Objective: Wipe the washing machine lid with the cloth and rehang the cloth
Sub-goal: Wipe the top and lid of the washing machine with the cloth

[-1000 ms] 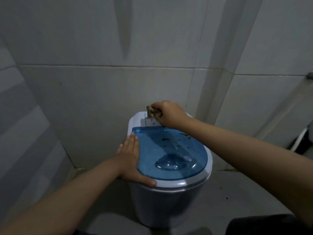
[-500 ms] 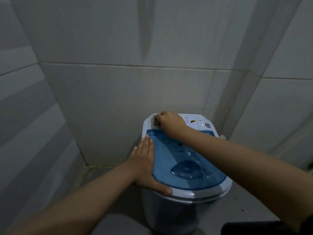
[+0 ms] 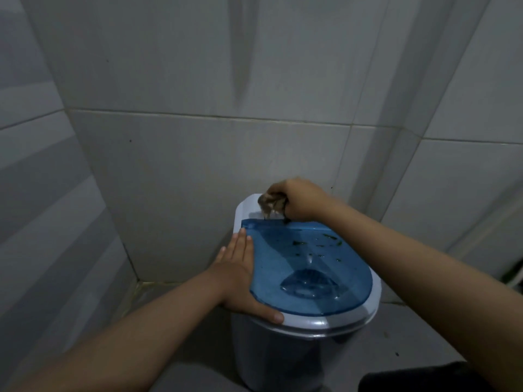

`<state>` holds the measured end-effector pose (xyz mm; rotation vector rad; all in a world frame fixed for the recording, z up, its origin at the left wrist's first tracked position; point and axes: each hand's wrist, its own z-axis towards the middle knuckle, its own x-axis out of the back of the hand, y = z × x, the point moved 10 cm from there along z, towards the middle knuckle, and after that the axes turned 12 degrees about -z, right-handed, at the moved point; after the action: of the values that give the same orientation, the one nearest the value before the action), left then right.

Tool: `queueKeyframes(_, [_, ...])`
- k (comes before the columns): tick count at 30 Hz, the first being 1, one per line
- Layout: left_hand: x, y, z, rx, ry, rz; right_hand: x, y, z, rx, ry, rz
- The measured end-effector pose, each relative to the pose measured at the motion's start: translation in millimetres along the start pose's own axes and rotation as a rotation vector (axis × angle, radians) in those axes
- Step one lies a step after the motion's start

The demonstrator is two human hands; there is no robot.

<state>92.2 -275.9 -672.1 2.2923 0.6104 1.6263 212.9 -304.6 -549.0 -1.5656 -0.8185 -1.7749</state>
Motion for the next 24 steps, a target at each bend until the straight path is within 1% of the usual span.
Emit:
queueKeyframes(3, [0,0,0,0.01,-0.007,0.01,12,26,7,-0.084,0.123,-0.017])
queueKeyframes(6, [-2,-1,0,0.023,-0.024,0.013,-1,42,14,-0.156,0.123,-0.074])
queueKeyframes(8, [-2,-1,1,0.025,-0.029,0.017,-15,46,18,-0.166,0.114,-0.083])
queueKeyframes(13, [-2,-3,1,0.026,-0.025,0.019,-35,42,26,-0.115,0.031,-0.186])
queueKeyframes(20, [-1,-2,1,0.011,-0.008,-0.001,-37,29,5,-0.025,0.059,-0.328])
queueKeyframes(24, [-1,-3,1,0.001,-0.002,-0.007,-39,17,-20,0.044,0.055,-0.3])
